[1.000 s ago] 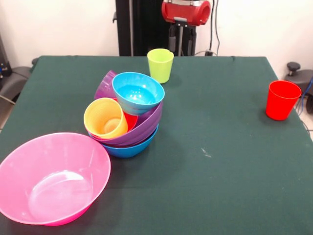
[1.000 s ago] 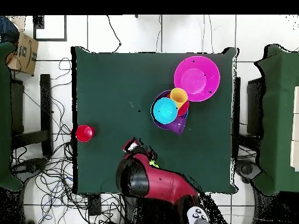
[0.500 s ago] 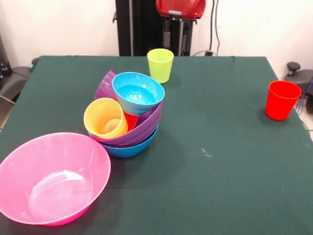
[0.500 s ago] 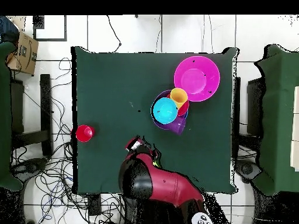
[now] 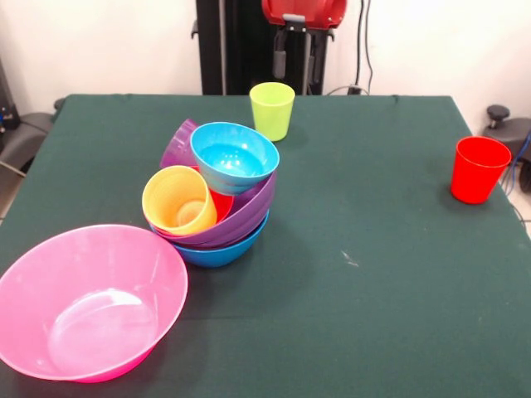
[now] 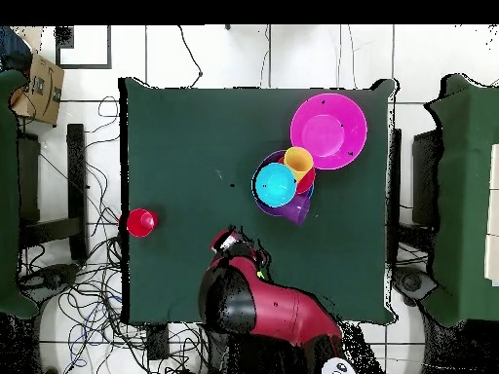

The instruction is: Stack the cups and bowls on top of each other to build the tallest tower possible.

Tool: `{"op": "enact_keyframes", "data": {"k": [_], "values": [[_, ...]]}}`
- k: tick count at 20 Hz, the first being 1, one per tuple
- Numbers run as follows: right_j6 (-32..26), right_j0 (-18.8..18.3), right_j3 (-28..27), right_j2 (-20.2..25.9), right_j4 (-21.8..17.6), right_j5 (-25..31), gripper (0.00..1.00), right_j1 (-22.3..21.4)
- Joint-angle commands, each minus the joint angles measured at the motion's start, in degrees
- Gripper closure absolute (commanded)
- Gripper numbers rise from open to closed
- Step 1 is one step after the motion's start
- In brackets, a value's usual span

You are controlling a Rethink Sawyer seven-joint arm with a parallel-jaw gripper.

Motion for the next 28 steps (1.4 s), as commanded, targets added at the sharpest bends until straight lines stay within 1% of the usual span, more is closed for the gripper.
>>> {"op": "enact_keyframes", "data": {"k": [1, 6, 13, 17, 25, 27, 28], "values": [[5.6, 0.5, 3.9, 0.6, -3.6, -0.8, 0.0, 5.3], [6.0, 0.4, 3.8, -0.2, -4.6, -2.9, 0.0, 7.2], [6.5, 0.7, 3.6, -0.7, -5.4, -4.3, 0.0, 8.4], [6.7, 0.5, 3.4, -1.2, -6.2, -6.0, 0.0, 10.1], [6.3, -0.4, 3.7, -1.9, -7.7, -6.4, 0.0, 10.0], [6.0, -1.1, 4.3, -2.0, -8.5, -6.3, 0.0, 9.7], [6.1, -2.1, 4.6, -1.4, -9.2, -6.6, 0.0, 10.1]]}}
